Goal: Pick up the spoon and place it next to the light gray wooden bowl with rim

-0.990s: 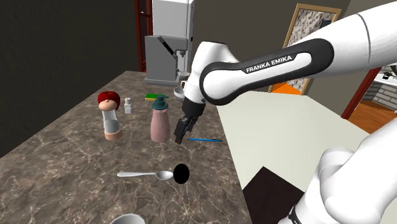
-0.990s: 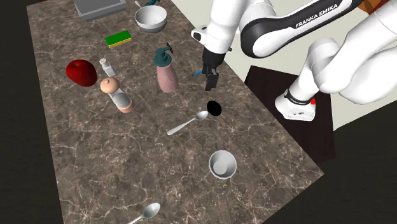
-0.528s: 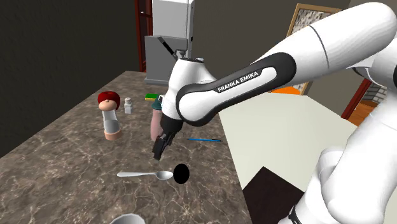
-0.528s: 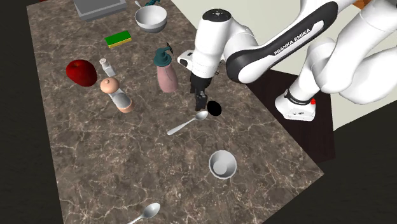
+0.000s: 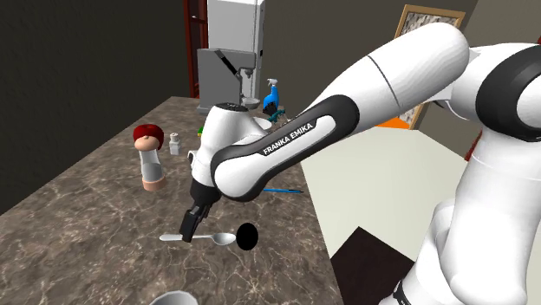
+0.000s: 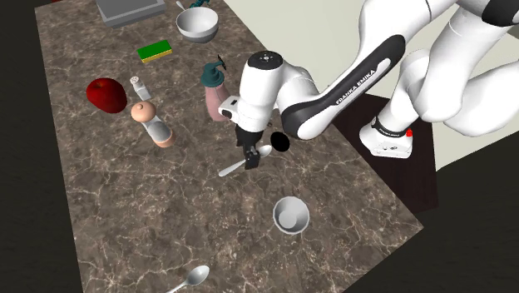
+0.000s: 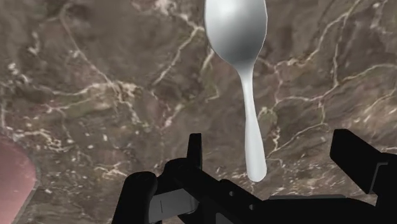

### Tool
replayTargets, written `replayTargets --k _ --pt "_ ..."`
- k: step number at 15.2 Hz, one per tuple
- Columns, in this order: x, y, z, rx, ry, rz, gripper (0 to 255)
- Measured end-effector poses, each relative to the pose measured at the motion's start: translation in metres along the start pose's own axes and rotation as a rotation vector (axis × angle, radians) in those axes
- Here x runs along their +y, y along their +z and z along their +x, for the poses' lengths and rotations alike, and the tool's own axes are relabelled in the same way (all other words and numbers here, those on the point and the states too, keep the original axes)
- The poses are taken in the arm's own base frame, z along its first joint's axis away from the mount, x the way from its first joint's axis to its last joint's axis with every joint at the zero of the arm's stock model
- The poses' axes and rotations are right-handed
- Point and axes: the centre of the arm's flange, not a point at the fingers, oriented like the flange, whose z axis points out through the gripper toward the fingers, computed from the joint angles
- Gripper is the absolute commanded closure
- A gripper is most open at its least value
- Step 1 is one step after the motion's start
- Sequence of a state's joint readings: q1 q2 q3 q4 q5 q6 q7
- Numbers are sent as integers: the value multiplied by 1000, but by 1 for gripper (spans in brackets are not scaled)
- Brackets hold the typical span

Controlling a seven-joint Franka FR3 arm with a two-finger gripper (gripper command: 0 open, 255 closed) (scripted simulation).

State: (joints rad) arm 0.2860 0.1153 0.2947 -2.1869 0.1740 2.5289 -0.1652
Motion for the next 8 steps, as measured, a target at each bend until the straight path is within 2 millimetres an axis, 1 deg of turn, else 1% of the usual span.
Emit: replayTargets --k 5,8 --pt "0 25 0 1 -2 1 0" --pt "0 29 1 1 -2 1 0"
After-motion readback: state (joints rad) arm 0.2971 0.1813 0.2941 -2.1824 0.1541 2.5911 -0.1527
